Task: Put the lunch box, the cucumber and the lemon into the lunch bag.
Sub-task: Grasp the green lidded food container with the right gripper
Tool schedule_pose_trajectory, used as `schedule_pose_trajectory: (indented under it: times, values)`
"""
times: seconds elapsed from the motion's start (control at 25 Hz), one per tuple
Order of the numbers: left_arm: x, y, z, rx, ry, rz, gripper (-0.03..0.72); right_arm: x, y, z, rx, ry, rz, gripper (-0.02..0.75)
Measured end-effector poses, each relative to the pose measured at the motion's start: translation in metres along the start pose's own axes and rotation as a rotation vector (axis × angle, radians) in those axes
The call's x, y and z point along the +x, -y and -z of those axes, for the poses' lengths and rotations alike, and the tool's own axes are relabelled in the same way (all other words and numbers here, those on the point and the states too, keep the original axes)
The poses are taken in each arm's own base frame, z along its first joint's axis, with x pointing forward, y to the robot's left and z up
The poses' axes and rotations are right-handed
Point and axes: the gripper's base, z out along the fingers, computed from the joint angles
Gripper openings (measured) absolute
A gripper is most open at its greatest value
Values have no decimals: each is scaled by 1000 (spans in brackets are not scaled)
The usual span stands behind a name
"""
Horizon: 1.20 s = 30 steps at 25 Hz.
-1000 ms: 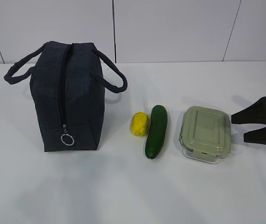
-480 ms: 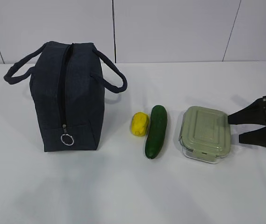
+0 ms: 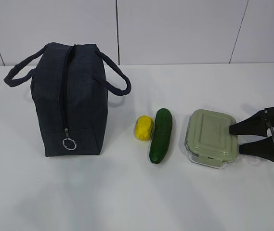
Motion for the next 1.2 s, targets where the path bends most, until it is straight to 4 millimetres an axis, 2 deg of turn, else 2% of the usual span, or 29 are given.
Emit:
schedule_pose_trajectory:
  times: [0.6, 0.88, 1.2]
  values:
    - [0, 0, 0, 0, 0, 0, 239, -5, 7, -7, -38, 68, -20, 603]
    - [0, 0, 0, 0, 0, 0, 239, 2, 5, -32, -48, 3, 17, 602]
    - [0, 0, 0, 0, 0, 0, 239, -3, 1, -34, -50, 5, 52, 598]
